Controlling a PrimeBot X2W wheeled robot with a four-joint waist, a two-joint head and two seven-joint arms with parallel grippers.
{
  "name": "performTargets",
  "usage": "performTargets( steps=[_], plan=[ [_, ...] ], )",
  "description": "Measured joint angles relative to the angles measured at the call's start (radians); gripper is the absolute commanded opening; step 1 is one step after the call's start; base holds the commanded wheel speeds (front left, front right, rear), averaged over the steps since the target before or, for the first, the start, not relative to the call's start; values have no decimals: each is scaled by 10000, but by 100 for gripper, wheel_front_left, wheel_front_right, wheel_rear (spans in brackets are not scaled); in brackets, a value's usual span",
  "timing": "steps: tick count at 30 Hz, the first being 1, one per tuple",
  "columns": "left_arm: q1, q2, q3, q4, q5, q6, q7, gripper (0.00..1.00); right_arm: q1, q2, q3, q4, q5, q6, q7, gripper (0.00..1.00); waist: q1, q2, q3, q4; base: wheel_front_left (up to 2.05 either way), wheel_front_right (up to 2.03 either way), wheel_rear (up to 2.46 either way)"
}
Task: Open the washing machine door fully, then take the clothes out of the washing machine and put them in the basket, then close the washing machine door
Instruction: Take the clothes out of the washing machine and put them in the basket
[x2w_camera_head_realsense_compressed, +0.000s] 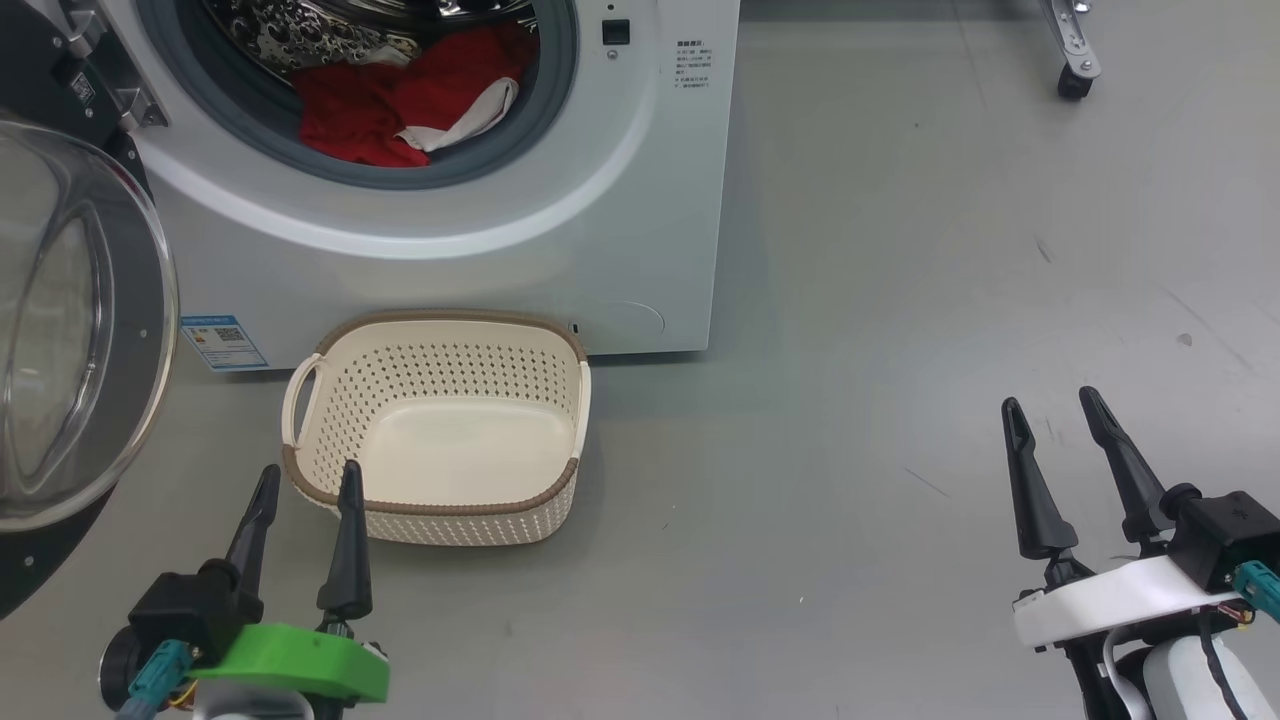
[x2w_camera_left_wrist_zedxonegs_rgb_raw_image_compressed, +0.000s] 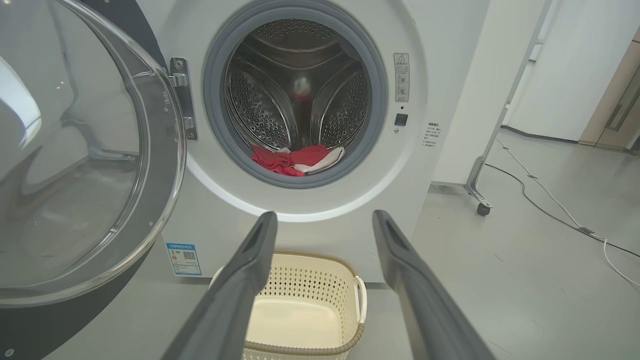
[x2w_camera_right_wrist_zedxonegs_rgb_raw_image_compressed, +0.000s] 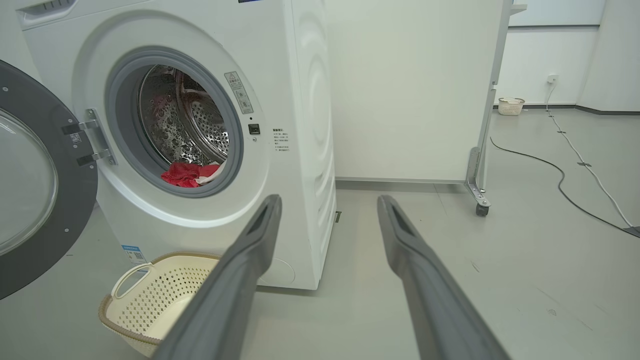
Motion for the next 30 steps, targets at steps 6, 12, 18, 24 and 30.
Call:
performTargets(
  steps=[6, 12, 18, 24, 30],
  plan=[
    [29, 0, 2, -17, 0, -21, 0, 100, 0, 33, -19, 2, -4, 36, 0, 100, 0, 0, 20, 10, 87, -87, 0],
    [30, -2, 8, -23, 0, -25, 0, 100, 0, 59, -25, 13, -12, 75, 0, 100, 0, 0, 23, 13, 108, -108, 0],
    [30, -2, 6, -25, 8, -27, 0, 100, 0, 96, -25, 46, -15, 82, 0, 100, 0, 0, -1, 9, 130, -130, 0],
    [30, -6, 65, -96, 117, -15, 0, 100, 0, 113, -21, 109, -102, 84, 0, 100, 0, 0, -39, 11, 142, -142, 0],
    [31, -6, 48, -94, 205, -15, 0, 100, 0, 136, -10, 159, -140, 88, 0, 100, 0, 0, -103, 15, 124, -124, 0]
  ],
)
